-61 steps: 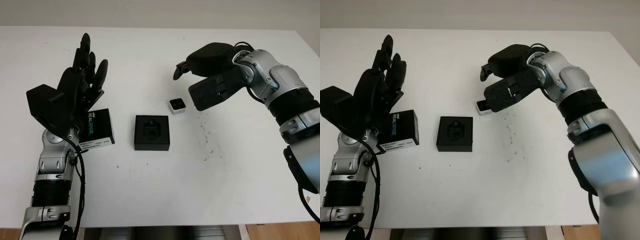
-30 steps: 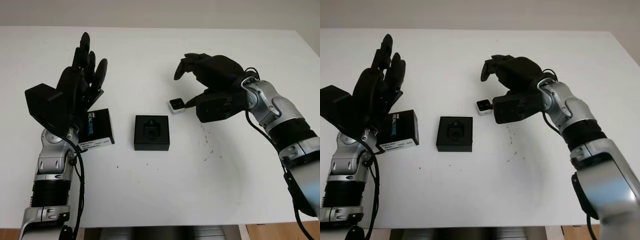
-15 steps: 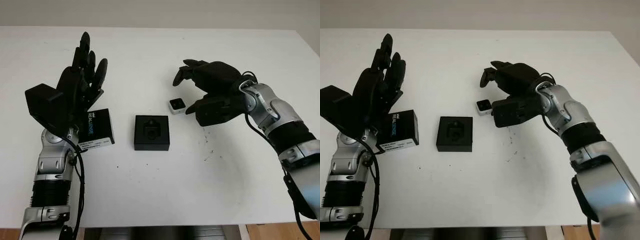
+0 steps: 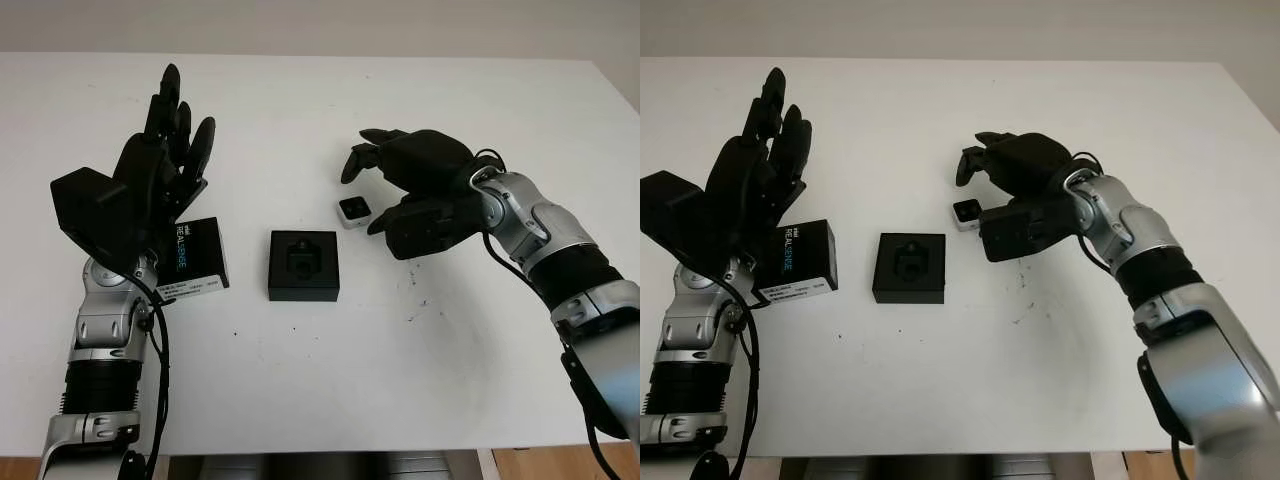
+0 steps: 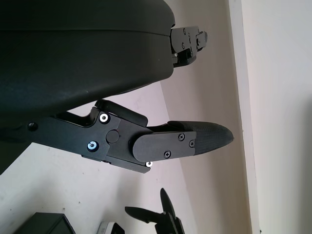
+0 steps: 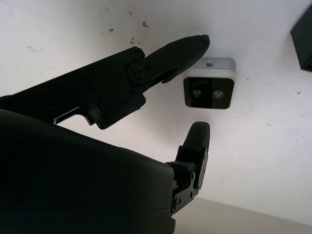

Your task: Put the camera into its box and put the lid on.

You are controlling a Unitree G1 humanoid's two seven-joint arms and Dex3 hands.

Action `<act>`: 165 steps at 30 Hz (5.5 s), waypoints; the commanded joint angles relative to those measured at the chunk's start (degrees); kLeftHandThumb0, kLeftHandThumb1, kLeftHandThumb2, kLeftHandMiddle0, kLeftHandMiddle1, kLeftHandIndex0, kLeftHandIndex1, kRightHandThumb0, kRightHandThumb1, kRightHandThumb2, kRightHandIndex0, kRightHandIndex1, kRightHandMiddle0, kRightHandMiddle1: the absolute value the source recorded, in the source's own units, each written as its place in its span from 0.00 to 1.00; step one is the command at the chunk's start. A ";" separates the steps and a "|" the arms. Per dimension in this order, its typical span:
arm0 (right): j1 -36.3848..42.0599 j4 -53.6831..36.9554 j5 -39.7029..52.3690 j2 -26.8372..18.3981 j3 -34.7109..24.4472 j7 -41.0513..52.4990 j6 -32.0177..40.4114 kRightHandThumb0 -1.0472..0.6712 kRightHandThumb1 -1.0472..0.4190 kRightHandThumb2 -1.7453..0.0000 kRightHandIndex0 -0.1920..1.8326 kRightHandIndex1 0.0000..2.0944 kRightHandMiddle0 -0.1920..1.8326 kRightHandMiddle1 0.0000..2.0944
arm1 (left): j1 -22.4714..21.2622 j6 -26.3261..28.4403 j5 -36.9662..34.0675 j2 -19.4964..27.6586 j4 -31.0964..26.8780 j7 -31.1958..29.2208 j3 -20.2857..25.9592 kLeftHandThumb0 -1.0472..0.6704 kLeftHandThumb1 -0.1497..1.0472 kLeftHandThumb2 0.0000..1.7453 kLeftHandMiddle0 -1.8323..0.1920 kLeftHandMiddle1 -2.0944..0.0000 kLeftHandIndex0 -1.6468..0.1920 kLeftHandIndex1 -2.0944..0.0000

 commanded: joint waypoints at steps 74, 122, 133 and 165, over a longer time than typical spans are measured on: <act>9.81 -29.19 6.46 4.74 -9.02 2.82 25.17 0.38 0.01 0.97 0.29 0.04 0.24 0.92 | 2.21 0.04 0.68 -0.59 -2.96 0.01 -0.76 0.25 1.00 0.28 0.97 0.97 0.97 0.97; 25.63 -57.20 4.96 13.81 -5.65 16.22 41.22 0.37 0.00 0.92 0.33 0.03 0.34 1.00 | 2.83 2.30 0.44 -2.18 -4.99 1.28 -1.42 0.23 1.00 0.28 0.98 0.98 0.98 0.98; 27.42 -59.85 5.05 14.63 -5.87 16.57 44.58 0.36 0.00 0.93 0.33 0.03 0.34 1.00 | 2.72 2.46 0.42 -2.62 -5.37 1.46 -1.46 0.24 1.00 0.27 0.98 0.97 0.98 0.98; 32.43 -64.62 -3.37 16.91 -4.13 11.98 45.97 0.36 0.00 0.93 0.37 0.06 0.30 1.00 | 1.52 0.31 1.10 -4.46 -3.18 3.13 -2.21 0.24 1.00 0.28 0.97 0.97 0.97 0.97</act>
